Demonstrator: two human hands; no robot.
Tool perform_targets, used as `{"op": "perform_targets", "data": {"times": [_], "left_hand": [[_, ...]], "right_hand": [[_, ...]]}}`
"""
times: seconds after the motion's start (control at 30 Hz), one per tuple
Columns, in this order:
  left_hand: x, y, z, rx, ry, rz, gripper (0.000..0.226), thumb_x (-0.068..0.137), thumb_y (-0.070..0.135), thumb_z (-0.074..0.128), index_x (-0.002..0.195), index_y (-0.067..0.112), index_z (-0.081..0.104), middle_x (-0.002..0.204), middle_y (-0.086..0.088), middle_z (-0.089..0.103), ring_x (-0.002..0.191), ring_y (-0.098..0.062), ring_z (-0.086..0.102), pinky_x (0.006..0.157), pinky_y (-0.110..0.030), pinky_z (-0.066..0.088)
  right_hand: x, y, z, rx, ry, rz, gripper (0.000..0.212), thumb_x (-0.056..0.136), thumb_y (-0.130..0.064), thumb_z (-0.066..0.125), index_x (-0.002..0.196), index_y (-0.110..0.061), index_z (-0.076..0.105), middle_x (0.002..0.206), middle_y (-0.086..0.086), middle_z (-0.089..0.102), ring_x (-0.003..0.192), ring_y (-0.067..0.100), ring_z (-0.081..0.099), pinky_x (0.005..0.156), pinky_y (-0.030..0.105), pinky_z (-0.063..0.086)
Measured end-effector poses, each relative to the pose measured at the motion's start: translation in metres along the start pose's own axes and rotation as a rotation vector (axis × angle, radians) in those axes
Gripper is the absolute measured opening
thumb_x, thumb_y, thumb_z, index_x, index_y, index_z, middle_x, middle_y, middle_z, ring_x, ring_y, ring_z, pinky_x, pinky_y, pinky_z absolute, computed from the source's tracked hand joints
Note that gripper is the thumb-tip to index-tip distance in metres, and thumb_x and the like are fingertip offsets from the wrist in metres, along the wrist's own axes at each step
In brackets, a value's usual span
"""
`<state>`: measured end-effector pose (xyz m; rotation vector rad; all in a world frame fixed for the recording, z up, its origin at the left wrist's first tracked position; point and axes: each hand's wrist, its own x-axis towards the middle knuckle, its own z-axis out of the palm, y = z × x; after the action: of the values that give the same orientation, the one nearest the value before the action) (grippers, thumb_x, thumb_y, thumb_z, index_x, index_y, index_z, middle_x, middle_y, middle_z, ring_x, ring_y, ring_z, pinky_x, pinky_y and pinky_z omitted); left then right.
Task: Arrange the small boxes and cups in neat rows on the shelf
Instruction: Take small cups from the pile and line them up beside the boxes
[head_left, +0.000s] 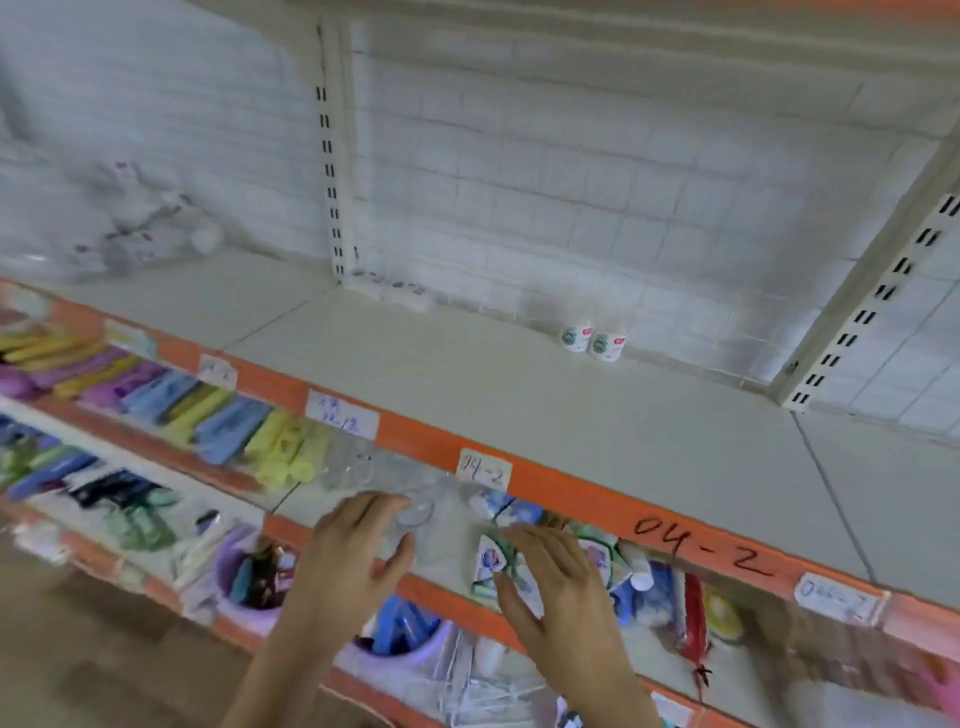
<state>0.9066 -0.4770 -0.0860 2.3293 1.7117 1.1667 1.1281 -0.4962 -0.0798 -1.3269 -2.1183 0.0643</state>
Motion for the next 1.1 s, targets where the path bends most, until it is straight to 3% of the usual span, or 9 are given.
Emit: {"op": "perform_targets", "data": {"times": [0.1, 0.23, 0.37, 0.47, 0.53, 0.63, 0.87, 0.97, 1.1], "left_hand": [[-0.060, -0.015, -0.016, 0.116, -0.121, -0.147, 0.026, 0.076, 0.035, 0.048, 0.095, 0.021, 0.058, 0.087, 0.003, 0.064, 0.076, -0.014, 0.058, 0.065, -0.023, 0.041], [-0.134, -0.036, -0.072, 0.294, -0.134, -0.377, 0.034, 0.070, 0.040, 0.045, 0.099, 0.024, 0.054, 0.084, -0.001, 0.066, 0.071, -0.022, 0.065, 0.058, -0.028, 0.052], [-0.187, -0.055, -0.125, 0.402, -0.096, -0.628, 0.033, 0.070, 0.042, 0.042, 0.094, 0.023, 0.056, 0.082, 0.000, 0.065, 0.070, -0.023, 0.065, 0.059, -0.027, 0.051], [-0.219, -0.072, -0.157, 0.433, -0.023, -0.777, 0.038, 0.074, 0.042, 0.044, 0.098, 0.018, 0.063, 0.090, -0.001, 0.067, 0.079, -0.024, 0.066, 0.065, -0.030, 0.050], [-0.234, -0.087, -0.178, 0.460, 0.040, -0.861, 0.035, 0.076, 0.037, 0.052, 0.103, 0.018, 0.063, 0.095, -0.001, 0.067, 0.087, -0.025, 0.064, 0.071, -0.033, 0.048], [-0.252, -0.119, -0.210, 0.478, 0.113, -0.919, 0.033, 0.076, 0.031, 0.059, 0.104, 0.016, 0.063, 0.094, -0.002, 0.066, 0.087, -0.025, 0.063, 0.072, -0.036, 0.048], [-0.260, -0.226, -0.297, 0.430, 0.129, -0.927, 0.034, 0.085, 0.027, 0.061, 0.117, 0.018, 0.056, 0.109, -0.001, 0.060, 0.097, -0.020, 0.059, 0.082, -0.036, 0.047], [-0.241, -0.276, -0.338, 0.490, 0.128, -0.895, 0.036, 0.085, 0.028, 0.060, 0.119, 0.018, 0.055, 0.111, 0.000, 0.059, 0.095, -0.021, 0.059, 0.073, -0.032, 0.046], [-0.206, -0.338, -0.375, 0.514, 0.130, -0.832, 0.038, 0.085, 0.029, 0.060, 0.121, 0.019, 0.053, 0.112, 0.000, 0.059, 0.101, -0.023, 0.057, 0.074, -0.032, 0.045]], "right_hand": [[-0.025, -0.015, 0.024, -0.019, -0.249, 0.025, 0.039, 0.081, -0.045, 0.044, 0.109, -0.024, 0.062, 0.107, -0.008, 0.066, 0.096, 0.013, 0.063, 0.074, 0.028, 0.053], [-0.034, -0.056, 0.063, 0.038, -0.439, -0.031, 0.040, 0.074, -0.043, 0.050, 0.106, -0.023, 0.065, 0.104, -0.009, 0.066, 0.094, 0.013, 0.063, 0.074, 0.029, 0.054], [-0.021, -0.115, 0.103, 0.133, -0.512, -0.171, 0.041, 0.069, -0.033, 0.062, 0.107, -0.018, 0.065, 0.103, -0.001, 0.067, 0.094, 0.023, 0.065, 0.077, 0.035, 0.052], [-0.007, -0.171, 0.129, 0.182, -0.545, -0.282, 0.041, 0.065, -0.033, 0.065, 0.103, -0.016, 0.065, 0.097, 0.000, 0.069, 0.087, 0.021, 0.066, 0.070, 0.031, 0.053], [0.003, -0.212, 0.146, 0.249, -0.600, -0.362, 0.043, 0.075, -0.033, 0.060, 0.115, -0.015, 0.059, 0.111, 0.000, 0.063, 0.102, 0.020, 0.059, 0.084, 0.032, 0.048], [0.021, -0.266, 0.176, 0.279, -0.667, -0.460, 0.047, 0.086, -0.036, 0.053, 0.130, -0.020, 0.048, 0.129, -0.004, 0.051, 0.121, 0.018, 0.045, 0.100, 0.030, 0.037], [0.090, -0.380, 0.236, 0.147, -0.683, -0.602, 0.059, 0.092, -0.039, 0.046, 0.144, -0.026, 0.022, 0.149, -0.005, 0.024, 0.134, 0.016, 0.023, 0.107, 0.033, 0.026], [0.128, -0.421, 0.257, 0.131, -0.658, -0.600, 0.056, 0.093, -0.039, 0.044, 0.143, -0.025, 0.024, 0.149, -0.005, 0.025, 0.135, 0.016, 0.023, 0.107, 0.031, 0.024], [0.179, -0.455, 0.284, 0.106, -0.605, -0.578, 0.048, 0.092, -0.037, 0.047, 0.136, -0.023, 0.036, 0.148, -0.003, 0.029, 0.133, 0.016, 0.028, 0.105, 0.032, 0.028]]}}
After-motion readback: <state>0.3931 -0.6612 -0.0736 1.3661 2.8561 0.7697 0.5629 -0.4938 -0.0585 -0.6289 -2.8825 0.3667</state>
